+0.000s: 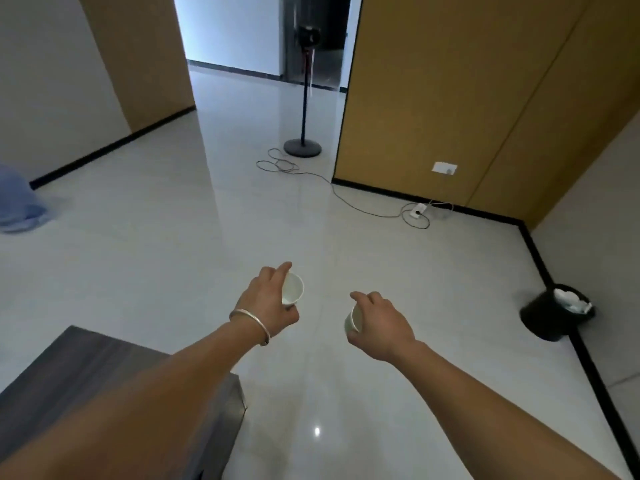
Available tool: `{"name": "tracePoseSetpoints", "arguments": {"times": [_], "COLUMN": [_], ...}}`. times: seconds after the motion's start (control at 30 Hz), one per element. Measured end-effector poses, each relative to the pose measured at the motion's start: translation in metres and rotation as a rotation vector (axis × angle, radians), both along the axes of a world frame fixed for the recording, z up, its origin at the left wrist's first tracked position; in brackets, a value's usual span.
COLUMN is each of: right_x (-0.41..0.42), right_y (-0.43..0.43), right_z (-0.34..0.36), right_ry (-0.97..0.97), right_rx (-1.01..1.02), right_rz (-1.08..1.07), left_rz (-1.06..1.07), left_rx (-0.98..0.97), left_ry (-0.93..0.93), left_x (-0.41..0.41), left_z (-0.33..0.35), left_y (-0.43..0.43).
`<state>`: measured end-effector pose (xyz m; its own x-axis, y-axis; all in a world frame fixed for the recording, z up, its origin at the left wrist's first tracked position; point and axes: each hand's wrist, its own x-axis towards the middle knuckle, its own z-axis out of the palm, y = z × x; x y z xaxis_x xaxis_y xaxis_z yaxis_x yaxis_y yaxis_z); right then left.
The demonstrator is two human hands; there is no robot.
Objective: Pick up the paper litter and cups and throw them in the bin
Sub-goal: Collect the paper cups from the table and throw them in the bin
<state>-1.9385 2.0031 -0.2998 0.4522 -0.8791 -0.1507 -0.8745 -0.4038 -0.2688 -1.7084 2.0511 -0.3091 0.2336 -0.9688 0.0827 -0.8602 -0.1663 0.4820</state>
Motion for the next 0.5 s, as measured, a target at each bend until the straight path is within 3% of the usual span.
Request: {"name": "tracePoseSetpoints", "arguments": {"times": [0.27, 0.5], "right_x": [-0.208, -0.333], "right_y": [-0.023, -0.045], "right_z": [0.003, -0.007], "right_ry": [-0.016, -0.088], "right_rx": [0.01, 0.026], "right_rz": [-0.245, -0.461], "left_rz": [-0.226, -0.454], "left_rx": [0.019, 0.062], "left_ry": [-0.036, -0.101], "left_x": [-0.208, -0.344], "left_z": [0.004, 0.001], "left_y": [-0.068, -0.131]}}
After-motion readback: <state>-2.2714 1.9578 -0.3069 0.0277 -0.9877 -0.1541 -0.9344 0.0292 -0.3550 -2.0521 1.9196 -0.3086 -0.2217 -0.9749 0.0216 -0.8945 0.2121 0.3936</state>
